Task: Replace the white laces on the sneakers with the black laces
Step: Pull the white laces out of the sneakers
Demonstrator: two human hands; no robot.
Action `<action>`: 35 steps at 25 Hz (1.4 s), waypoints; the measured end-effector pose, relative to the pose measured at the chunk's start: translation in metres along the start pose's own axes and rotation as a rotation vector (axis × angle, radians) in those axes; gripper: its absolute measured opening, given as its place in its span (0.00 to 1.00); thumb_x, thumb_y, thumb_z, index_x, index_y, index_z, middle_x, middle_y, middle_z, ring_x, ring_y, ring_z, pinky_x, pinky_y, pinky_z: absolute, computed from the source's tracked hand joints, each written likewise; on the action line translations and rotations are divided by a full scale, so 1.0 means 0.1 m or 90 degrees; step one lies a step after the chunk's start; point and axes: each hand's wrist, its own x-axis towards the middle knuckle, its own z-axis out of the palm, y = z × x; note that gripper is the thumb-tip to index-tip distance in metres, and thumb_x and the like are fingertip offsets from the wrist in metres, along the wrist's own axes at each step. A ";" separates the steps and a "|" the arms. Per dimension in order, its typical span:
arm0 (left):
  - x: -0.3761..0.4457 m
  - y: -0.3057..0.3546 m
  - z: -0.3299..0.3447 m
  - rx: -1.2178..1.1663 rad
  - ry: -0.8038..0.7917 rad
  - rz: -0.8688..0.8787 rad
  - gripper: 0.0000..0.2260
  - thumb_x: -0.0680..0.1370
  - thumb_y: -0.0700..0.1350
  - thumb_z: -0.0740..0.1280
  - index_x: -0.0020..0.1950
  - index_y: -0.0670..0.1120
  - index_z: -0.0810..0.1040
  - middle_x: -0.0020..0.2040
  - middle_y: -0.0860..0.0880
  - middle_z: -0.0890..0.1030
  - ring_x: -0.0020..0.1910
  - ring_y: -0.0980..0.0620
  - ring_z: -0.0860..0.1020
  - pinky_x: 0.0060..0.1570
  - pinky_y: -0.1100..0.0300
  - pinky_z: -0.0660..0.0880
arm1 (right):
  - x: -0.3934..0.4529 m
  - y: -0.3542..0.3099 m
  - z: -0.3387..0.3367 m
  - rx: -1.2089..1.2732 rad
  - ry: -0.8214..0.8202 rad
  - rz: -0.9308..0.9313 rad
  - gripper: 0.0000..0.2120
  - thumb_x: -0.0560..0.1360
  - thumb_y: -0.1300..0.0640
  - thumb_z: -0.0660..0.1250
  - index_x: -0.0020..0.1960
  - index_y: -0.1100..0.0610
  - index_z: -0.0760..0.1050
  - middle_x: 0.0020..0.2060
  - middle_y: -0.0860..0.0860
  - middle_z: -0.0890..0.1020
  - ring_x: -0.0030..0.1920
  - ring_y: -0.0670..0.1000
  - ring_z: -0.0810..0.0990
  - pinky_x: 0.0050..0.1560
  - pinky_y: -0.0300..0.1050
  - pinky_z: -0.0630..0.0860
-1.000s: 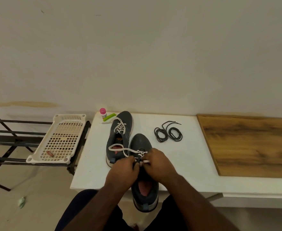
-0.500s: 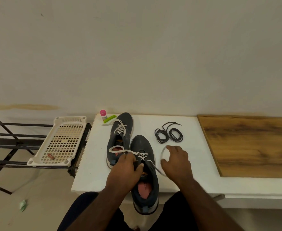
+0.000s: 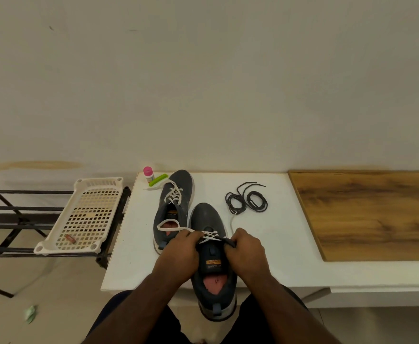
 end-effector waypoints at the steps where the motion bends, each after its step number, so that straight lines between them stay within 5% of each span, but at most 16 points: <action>1: -0.01 0.02 0.01 0.013 0.008 0.013 0.22 0.78 0.42 0.60 0.73 0.53 0.70 0.67 0.50 0.73 0.63 0.51 0.74 0.63 0.58 0.72 | -0.02 -0.01 0.01 0.004 -0.002 -0.010 0.06 0.78 0.51 0.63 0.44 0.51 0.69 0.40 0.47 0.77 0.39 0.46 0.74 0.35 0.38 0.66; 4: 0.06 0.14 0.05 0.103 0.033 0.079 0.20 0.79 0.48 0.60 0.71 0.54 0.71 0.68 0.53 0.72 0.64 0.50 0.71 0.61 0.56 0.73 | -0.05 -0.03 0.09 -0.002 -0.006 -0.041 0.07 0.78 0.51 0.62 0.43 0.52 0.68 0.39 0.46 0.75 0.38 0.46 0.73 0.36 0.40 0.67; 10: 0.31 0.29 -0.06 0.195 0.000 0.130 0.08 0.79 0.46 0.62 0.57 0.50 0.77 0.53 0.50 0.77 0.54 0.49 0.74 0.51 0.55 0.74 | -0.04 -0.02 0.12 -0.023 0.006 -0.036 0.06 0.78 0.52 0.61 0.45 0.51 0.66 0.39 0.46 0.73 0.37 0.46 0.71 0.35 0.39 0.64; 14: 0.43 -0.03 -0.40 0.023 -0.001 -0.061 0.05 0.78 0.42 0.63 0.45 0.50 0.77 0.43 0.51 0.79 0.45 0.51 0.77 0.47 0.55 0.76 | -0.01 -0.04 0.12 -0.015 -0.018 -0.020 0.05 0.80 0.51 0.60 0.46 0.50 0.67 0.40 0.46 0.75 0.38 0.45 0.73 0.35 0.37 0.67; 19: 0.27 0.16 -0.25 0.144 0.001 0.094 0.13 0.78 0.50 0.63 0.61 0.53 0.78 0.59 0.54 0.79 0.59 0.50 0.73 0.55 0.53 0.74 | -0.03 -0.09 0.18 -0.022 -0.019 -0.043 0.05 0.80 0.51 0.61 0.46 0.50 0.66 0.39 0.45 0.72 0.37 0.45 0.71 0.35 0.37 0.65; 22: 0.34 0.20 -0.26 0.276 -0.024 0.132 0.09 0.80 0.51 0.63 0.56 0.50 0.79 0.54 0.50 0.78 0.56 0.49 0.73 0.51 0.54 0.73 | -0.03 -0.08 0.17 -0.027 -0.022 -0.036 0.05 0.80 0.51 0.61 0.47 0.50 0.66 0.40 0.45 0.73 0.38 0.46 0.72 0.36 0.38 0.65; 27: 0.47 -0.15 -0.60 0.231 0.027 0.047 0.07 0.79 0.49 0.66 0.55 0.50 0.76 0.53 0.51 0.79 0.50 0.52 0.74 0.52 0.57 0.75 | -0.02 -0.07 0.16 -0.030 -0.029 -0.021 0.04 0.79 0.52 0.61 0.48 0.50 0.67 0.41 0.46 0.74 0.38 0.45 0.72 0.35 0.37 0.65; 31: 0.26 0.16 -0.39 0.255 -0.044 0.106 0.14 0.79 0.59 0.61 0.56 0.52 0.79 0.52 0.52 0.80 0.55 0.51 0.74 0.51 0.52 0.74 | -0.04 -0.12 0.18 -0.037 -0.022 -0.042 0.04 0.80 0.52 0.61 0.48 0.51 0.66 0.42 0.46 0.74 0.39 0.46 0.72 0.34 0.36 0.63; 35: 0.24 0.27 -0.32 0.326 -0.029 0.097 0.10 0.79 0.54 0.61 0.54 0.51 0.79 0.52 0.49 0.80 0.55 0.49 0.75 0.47 0.53 0.72 | -0.03 -0.12 0.18 -0.049 -0.017 -0.047 0.05 0.79 0.52 0.60 0.49 0.51 0.65 0.42 0.46 0.73 0.40 0.48 0.72 0.33 0.35 0.61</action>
